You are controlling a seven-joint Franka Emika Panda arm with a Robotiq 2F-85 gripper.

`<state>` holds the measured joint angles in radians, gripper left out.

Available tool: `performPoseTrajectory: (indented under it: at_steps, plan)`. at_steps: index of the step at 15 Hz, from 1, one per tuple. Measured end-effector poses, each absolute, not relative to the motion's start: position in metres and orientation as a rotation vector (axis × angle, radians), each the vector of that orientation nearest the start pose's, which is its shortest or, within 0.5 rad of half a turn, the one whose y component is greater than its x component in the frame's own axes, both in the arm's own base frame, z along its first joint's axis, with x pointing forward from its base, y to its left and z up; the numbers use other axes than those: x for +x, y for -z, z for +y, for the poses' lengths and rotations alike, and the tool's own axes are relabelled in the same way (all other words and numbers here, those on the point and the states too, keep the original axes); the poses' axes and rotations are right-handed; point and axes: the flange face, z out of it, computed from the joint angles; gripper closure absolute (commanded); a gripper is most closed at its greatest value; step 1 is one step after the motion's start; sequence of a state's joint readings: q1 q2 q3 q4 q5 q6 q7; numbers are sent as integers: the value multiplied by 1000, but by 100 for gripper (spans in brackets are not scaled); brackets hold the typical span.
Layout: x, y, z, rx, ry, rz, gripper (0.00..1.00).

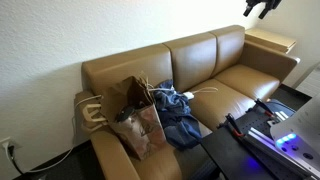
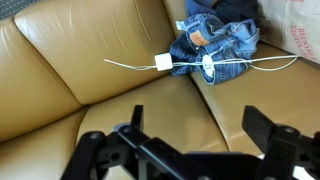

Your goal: Place the blue jeans inside the brown bag on the sofa

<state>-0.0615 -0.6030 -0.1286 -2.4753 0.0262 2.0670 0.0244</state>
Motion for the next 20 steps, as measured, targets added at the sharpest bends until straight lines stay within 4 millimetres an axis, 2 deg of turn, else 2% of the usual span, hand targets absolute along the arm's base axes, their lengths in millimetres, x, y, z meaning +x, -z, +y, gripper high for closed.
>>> performPoseTrajectory:
  at_steps: [8, 10, 11, 13, 17, 20]
  plan:
    - [380, -514, -76, -3028, 296, 319, 0]
    - [381, -501, -77, -3015, 206, 303, 0]
    - [384, -484, -76, -2997, 146, 275, 0]
    - [390, -437, -65, -2962, -4, 210, 0]
    - [384, -341, -14, -2883, -322, 21, 0]
    - [365, -300, 23, -2843, -505, -173, 0]
